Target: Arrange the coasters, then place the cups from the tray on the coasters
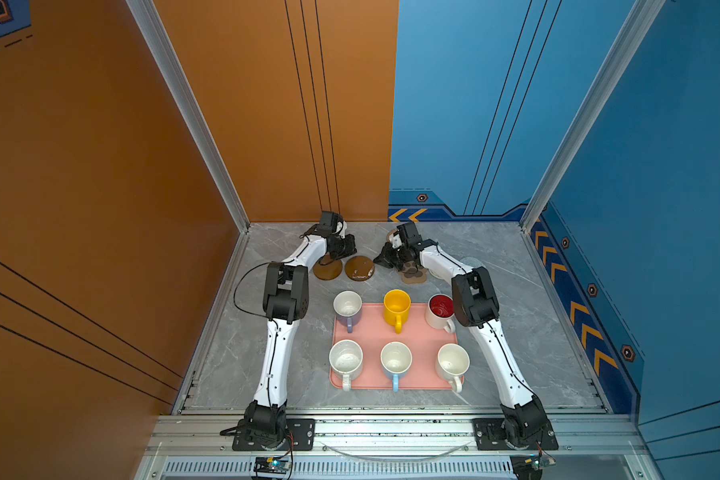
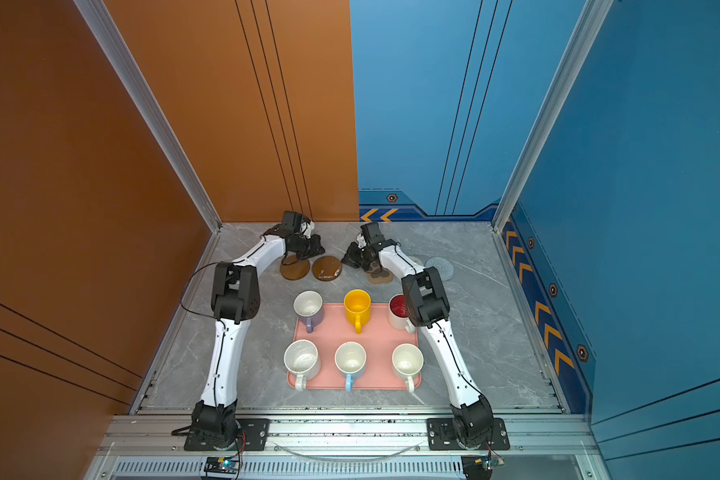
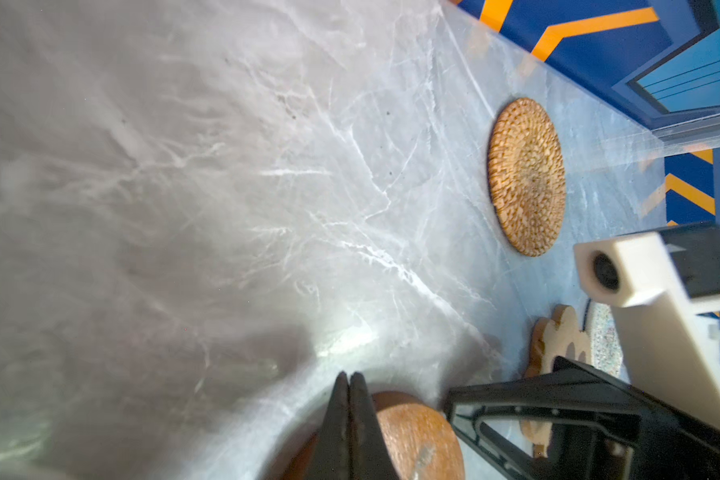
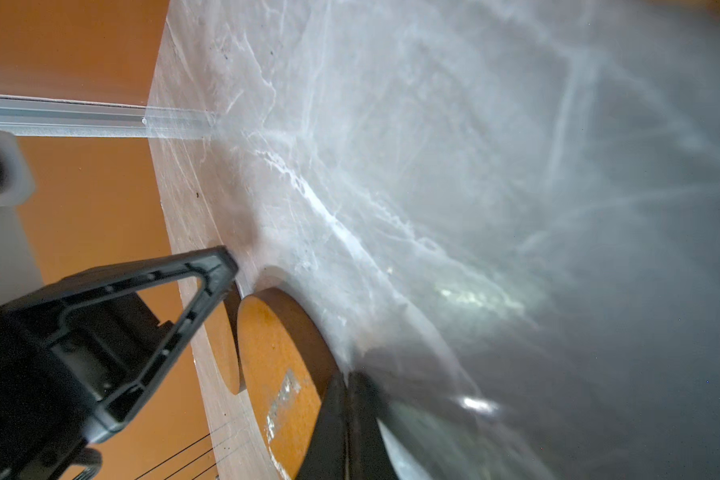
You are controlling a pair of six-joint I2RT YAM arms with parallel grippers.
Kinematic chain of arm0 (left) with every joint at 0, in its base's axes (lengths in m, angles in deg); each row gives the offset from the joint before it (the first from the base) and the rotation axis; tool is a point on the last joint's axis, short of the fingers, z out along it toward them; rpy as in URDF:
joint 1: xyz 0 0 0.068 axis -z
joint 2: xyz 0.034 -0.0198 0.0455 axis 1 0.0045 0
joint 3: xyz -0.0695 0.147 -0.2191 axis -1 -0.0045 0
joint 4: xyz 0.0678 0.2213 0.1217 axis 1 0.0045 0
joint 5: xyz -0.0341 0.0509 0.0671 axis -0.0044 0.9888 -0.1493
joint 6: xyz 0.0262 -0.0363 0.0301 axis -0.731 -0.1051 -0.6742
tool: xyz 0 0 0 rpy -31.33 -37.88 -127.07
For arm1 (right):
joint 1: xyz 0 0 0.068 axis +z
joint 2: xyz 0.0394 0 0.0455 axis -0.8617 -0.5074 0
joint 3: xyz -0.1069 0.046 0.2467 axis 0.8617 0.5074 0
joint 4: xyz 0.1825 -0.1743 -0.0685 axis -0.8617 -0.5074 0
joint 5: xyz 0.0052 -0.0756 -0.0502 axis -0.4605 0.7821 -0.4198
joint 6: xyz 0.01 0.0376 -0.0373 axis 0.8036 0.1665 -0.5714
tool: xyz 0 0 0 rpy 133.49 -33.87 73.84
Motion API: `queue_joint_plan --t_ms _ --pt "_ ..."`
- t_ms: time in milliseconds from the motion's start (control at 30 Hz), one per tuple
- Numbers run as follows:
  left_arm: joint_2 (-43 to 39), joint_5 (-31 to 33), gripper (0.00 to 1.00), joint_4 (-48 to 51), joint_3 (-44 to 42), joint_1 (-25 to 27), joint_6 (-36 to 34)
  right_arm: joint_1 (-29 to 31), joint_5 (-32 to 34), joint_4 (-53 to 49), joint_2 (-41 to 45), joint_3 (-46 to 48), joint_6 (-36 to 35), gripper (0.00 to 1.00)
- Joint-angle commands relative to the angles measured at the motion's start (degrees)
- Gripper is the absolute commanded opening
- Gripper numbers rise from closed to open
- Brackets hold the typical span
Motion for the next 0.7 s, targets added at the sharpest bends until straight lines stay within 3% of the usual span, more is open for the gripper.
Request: queue_joint_plan --t_ms 0,333,667 --pt "-5.4 1.1 0.00 1.2 -0.5 -0.5 -1.4 0.9 0.3 -2.7 3.1 1.4 -1.4 0.00" --pt "-11.6 -1.3 0.00 1.1 -4.5 -0.1 -2.1 2.4 1.5 -1.8 3.5 2.1 -1.1 0.00" --pt "-17.7 -2.1 0.00 0.2 -9.4 1.9 -3.0 0.0 1.9 -1.7 8.1 3.8 -2.5 0.00"
